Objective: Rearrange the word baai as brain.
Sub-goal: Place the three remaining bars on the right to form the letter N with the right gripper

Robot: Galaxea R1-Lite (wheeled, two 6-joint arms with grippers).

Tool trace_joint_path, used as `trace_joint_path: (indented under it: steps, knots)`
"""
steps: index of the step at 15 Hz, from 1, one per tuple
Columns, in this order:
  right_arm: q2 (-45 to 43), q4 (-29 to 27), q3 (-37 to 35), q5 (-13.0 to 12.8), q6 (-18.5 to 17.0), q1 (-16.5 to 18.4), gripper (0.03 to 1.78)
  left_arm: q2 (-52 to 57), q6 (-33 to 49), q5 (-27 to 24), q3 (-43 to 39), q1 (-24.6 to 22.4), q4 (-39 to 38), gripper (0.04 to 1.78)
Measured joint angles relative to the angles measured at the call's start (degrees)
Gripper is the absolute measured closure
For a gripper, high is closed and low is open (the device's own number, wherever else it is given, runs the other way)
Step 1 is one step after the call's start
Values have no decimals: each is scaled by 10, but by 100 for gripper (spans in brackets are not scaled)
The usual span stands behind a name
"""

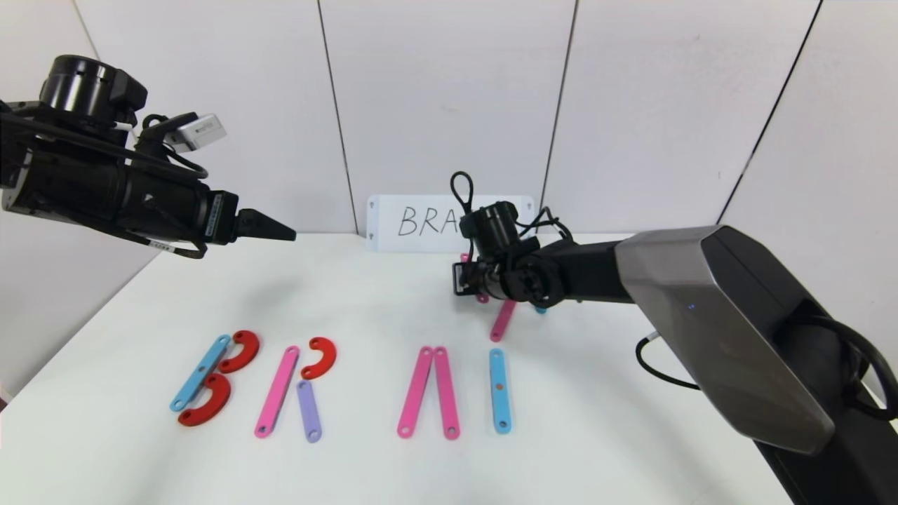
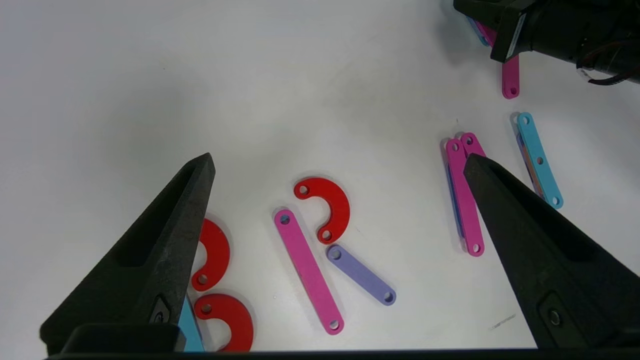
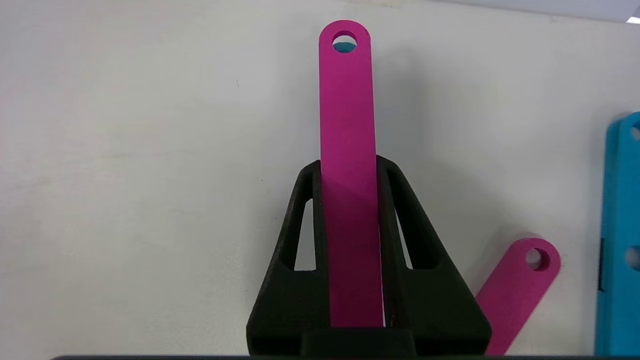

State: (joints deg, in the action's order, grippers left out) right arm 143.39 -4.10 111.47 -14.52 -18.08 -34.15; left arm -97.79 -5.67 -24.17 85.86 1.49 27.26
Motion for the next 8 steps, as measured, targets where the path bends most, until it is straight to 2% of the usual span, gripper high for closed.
trace_joint_path:
  steps: [4,8]
  knots:
    - [-65,-1,-49,-3,-14,1,151,0,0,0,2,0,1,8]
    - [-162,2,-168,-5,-45,2,151,0,0,-1,3,0,1,8]
